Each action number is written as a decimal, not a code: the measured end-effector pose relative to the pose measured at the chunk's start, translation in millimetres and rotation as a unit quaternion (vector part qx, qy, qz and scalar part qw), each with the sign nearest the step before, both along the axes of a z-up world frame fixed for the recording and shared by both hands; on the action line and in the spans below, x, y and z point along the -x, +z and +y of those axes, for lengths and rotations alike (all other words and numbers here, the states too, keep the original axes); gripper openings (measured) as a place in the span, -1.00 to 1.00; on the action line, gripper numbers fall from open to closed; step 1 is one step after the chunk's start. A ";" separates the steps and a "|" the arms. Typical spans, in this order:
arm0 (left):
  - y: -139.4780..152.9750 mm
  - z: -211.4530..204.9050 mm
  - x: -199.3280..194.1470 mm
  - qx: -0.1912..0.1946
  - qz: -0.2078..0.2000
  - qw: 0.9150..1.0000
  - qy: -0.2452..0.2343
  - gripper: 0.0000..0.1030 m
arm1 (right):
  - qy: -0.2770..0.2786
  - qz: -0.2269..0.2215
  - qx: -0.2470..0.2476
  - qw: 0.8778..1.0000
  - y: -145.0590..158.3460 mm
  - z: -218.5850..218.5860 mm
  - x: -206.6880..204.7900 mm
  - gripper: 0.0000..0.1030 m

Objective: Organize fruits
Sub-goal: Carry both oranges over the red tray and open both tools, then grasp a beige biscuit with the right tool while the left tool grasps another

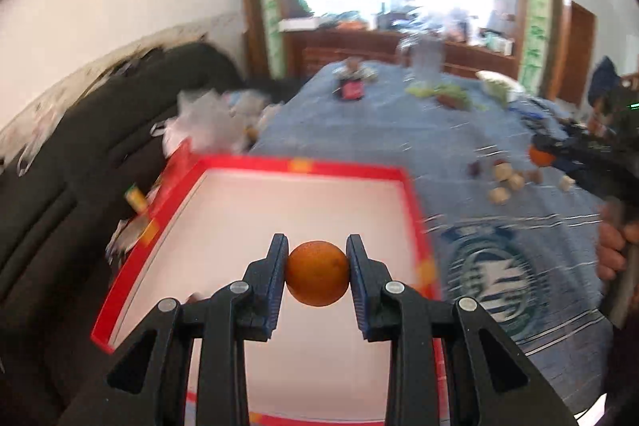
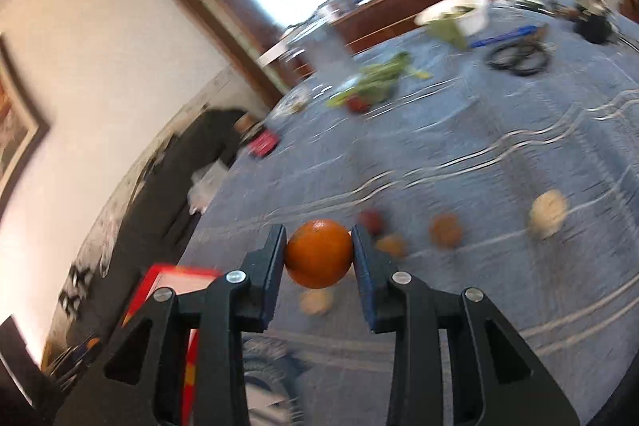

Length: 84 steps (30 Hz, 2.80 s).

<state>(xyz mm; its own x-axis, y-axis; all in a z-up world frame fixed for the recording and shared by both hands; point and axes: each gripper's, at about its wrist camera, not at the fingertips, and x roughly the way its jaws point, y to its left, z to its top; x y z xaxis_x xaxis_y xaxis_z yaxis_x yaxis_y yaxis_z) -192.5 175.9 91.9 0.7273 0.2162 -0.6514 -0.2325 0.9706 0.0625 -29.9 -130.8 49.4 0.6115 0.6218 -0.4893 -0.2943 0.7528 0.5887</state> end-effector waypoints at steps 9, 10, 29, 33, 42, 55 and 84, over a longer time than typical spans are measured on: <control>-24.2 23.9 10.8 0.004 0.013 1.000 0.012 -0.43 | 0.167 -0.018 0.037 0.985 17.3 165.9 66.3 -0.31; -25.5 28.0 13.5 0.003 0.014 1.000 0.014 -0.43 | 0.178 -0.014 0.045 0.983 15.0 180.5 68.9 -0.31; -41.3 42.0 19.8 0.004 0.039 0.998 0.046 0.06 | 0.186 0.102 0.099 0.972 -26.1 250.4 57.9 -0.28; -32.5 39.1 26.3 -0.002 0.027 0.998 0.061 0.24 | 0.175 0.101 0.052 0.978 -16.3 230.7 62.5 -0.08; -18.3 0.0 37.2 -0.026 0.016 0.999 0.033 0.42 | 0.128 0.050 -0.029 0.990 16.1 155.0 79.5 0.02; -19.1 -77.0 33.8 -0.063 0.027 0.996 -0.048 0.49 | 0.011 0.058 -0.086 0.995 6.5 -1.0 81.5 0.04; -33.3 -159.8 -92.6 -0.021 0.046 0.994 -0.101 0.52 | -0.148 0.124 0.072 0.978 -20.2 -111.2 -37.6 0.03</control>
